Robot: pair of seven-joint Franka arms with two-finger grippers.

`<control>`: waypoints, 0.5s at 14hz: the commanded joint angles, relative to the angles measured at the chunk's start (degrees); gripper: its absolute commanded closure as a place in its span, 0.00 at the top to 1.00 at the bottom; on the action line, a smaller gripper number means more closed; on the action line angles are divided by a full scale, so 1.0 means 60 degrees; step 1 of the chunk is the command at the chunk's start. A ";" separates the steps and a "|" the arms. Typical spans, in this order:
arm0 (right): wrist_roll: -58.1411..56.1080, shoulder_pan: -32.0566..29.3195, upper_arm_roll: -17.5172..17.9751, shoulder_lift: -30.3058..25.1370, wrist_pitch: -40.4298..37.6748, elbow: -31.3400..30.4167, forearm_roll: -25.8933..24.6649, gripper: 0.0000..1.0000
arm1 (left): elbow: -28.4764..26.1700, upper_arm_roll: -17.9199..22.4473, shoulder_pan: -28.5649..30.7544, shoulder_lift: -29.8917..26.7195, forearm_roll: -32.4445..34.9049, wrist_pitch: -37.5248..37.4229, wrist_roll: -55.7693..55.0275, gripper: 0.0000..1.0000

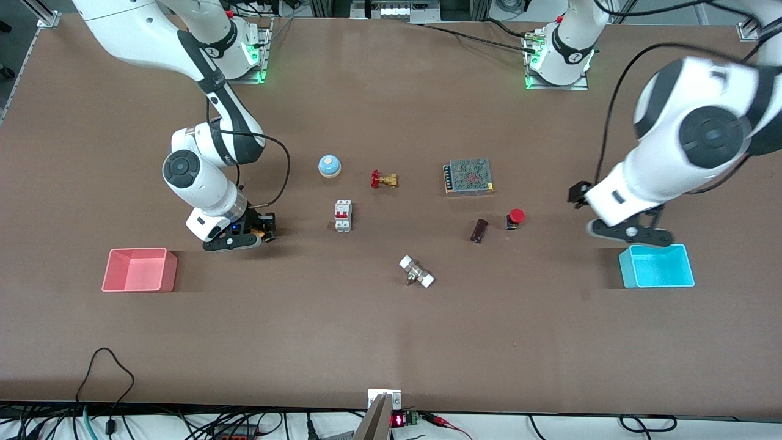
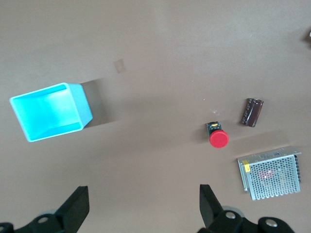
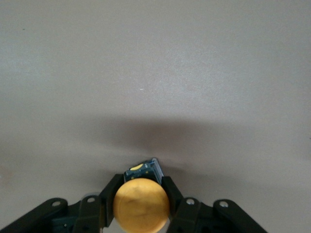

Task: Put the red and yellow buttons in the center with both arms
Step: 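Set both buttons down on the table and open both grippers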

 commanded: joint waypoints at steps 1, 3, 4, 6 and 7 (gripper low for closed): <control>0.0182 0.0062 -0.0052 0.0141 0.0156 0.0047 -0.0137 0.52 | 0.1248 -0.0149 0.0301 0.0135 -0.0004 -0.1246 0.0521 1.00; 0.0167 0.0062 -0.0038 0.0126 0.0156 0.0076 -0.0107 0.56 | 0.1442 -0.0033 0.0301 0.0164 -0.0339 -0.1295 0.0742 1.00; 0.0152 0.0062 -0.0052 0.0112 0.0127 0.0149 -0.0049 0.59 | 0.1312 0.0171 0.0171 0.0020 -0.0675 -0.1207 0.0757 1.00; 0.0094 0.0033 -0.0038 0.0010 0.0054 0.0397 0.0053 0.75 | 0.0801 0.1920 -0.0821 -0.0594 -0.1668 -0.0901 0.0844 1.00; 0.0094 0.0004 -0.0052 -0.0107 -0.0222 0.0601 0.0083 1.00 | 0.0377 0.2685 -0.1334 -0.1076 -0.2313 -0.0652 0.1179 1.00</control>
